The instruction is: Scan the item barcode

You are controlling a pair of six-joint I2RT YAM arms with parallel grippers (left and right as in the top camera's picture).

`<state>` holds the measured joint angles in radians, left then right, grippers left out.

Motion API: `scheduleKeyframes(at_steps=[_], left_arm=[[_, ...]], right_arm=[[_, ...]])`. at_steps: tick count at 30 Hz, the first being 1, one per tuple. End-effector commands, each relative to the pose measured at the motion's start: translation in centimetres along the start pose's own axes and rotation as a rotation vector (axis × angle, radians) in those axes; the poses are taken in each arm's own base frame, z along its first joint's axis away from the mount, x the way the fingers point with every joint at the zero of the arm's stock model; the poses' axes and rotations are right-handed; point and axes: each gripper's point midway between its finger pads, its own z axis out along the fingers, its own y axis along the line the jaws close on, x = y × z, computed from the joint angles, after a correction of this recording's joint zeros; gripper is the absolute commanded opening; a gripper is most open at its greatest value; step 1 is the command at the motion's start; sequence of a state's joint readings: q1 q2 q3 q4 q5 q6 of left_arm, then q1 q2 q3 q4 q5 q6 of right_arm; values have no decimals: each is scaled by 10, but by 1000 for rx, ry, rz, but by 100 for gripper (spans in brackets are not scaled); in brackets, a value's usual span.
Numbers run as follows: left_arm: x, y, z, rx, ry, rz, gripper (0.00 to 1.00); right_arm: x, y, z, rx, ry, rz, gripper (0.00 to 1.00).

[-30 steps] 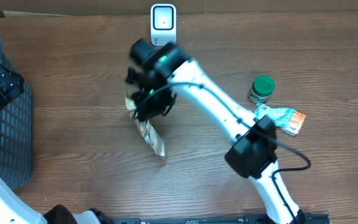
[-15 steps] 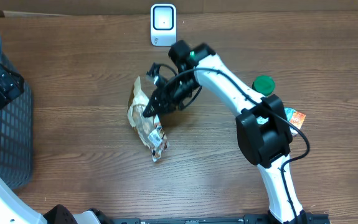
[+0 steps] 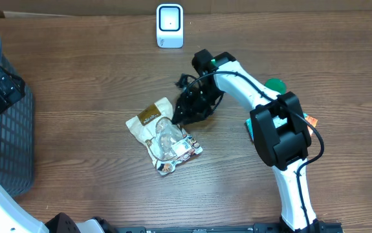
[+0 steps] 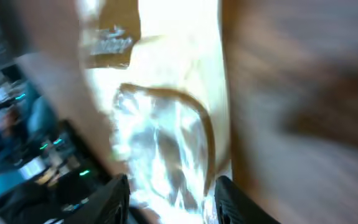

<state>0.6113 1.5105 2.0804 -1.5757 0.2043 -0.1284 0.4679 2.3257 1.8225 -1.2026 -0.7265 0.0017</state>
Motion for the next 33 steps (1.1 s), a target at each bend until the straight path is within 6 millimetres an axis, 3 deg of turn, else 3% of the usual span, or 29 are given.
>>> scheduleKeyframes(at_steps=[1, 8, 17, 22, 33], left_arm=[[-2, 1, -2, -3, -10, -10, 100], [-3, 1, -2, -3, -11, -10, 100], [-3, 1, -2, -3, -11, -10, 99], [-3, 1, -2, -3, -11, -10, 100], [-3, 1, -2, -3, -13, -10, 100]], right_arm=[[-2, -24, -12, 164, -29, -1, 43], [-5, -25, -13, 165, -42, -29, 63], [-3, -26, -13, 171, -35, -23, 66], [1, -31, -14, 202, -20, -10, 74], [1, -31, -14, 201, -19, -26, 76]])
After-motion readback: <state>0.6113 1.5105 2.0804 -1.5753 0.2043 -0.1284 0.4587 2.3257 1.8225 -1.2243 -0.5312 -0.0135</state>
